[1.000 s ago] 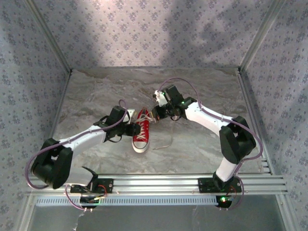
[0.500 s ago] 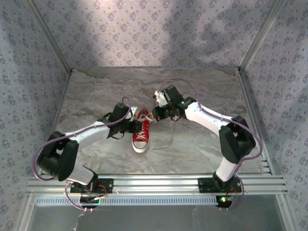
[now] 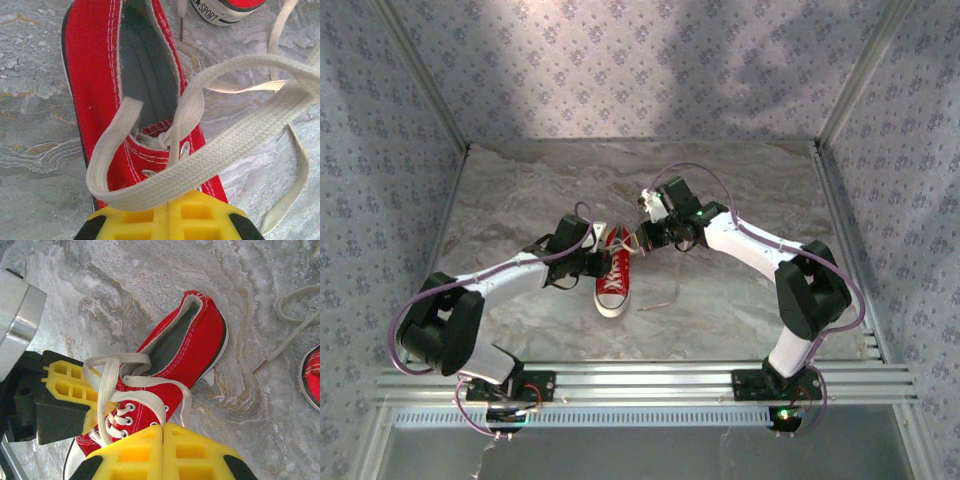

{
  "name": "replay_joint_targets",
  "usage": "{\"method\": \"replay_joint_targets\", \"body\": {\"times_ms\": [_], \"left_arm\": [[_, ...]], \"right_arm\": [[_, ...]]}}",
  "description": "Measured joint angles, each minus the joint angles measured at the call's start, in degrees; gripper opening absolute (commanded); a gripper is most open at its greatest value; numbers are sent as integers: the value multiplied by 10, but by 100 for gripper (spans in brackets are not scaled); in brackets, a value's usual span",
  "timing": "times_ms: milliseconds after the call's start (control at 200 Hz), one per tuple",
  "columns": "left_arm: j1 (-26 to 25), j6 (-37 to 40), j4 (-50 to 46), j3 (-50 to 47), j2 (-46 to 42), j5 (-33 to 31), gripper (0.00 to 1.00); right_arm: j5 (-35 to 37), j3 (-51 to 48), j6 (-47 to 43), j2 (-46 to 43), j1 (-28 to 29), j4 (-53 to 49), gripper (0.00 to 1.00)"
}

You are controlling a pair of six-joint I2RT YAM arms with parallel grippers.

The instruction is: Tie the shoes

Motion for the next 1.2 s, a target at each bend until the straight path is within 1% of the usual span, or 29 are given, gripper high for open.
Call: {"method": "replay_joint_targets", "body": {"times_ms": [90, 295, 475, 590, 700, 804, 939, 1044, 1199], "left_arm": [[0, 0, -7, -7, -24, -11, 0], [0, 0, -32, -24, -124, -44, 0], [0, -5, -51, -24, -155, -71, 0], [2, -21, -79, -24, -169, -113, 0], [13, -51, -107, -29, -211, -174, 0], [42, -103, -143, -34, -272, -247, 0], [90, -166, -182, -53, -335, -313, 0], [131, -218, -213, -76, -349, -336, 0], [215, -289, -229, -130, -349, -331, 0]], "right_arm": [[3, 0, 0, 0, 0, 0, 0], [25, 0, 0, -1, 0, -4, 0], [55, 0, 0, -7, 1, -10, 0], [93, 0, 1, -19, 4, -22, 0], [139, -1, 7, -44, 5, -34, 0], [184, -5, 21, -71, 4, -50, 0], [228, -20, 40, -94, -2, -70, 0], [245, -47, 53, -101, -11, -83, 0], [251, -82, 70, -101, -32, -101, 0]]}}
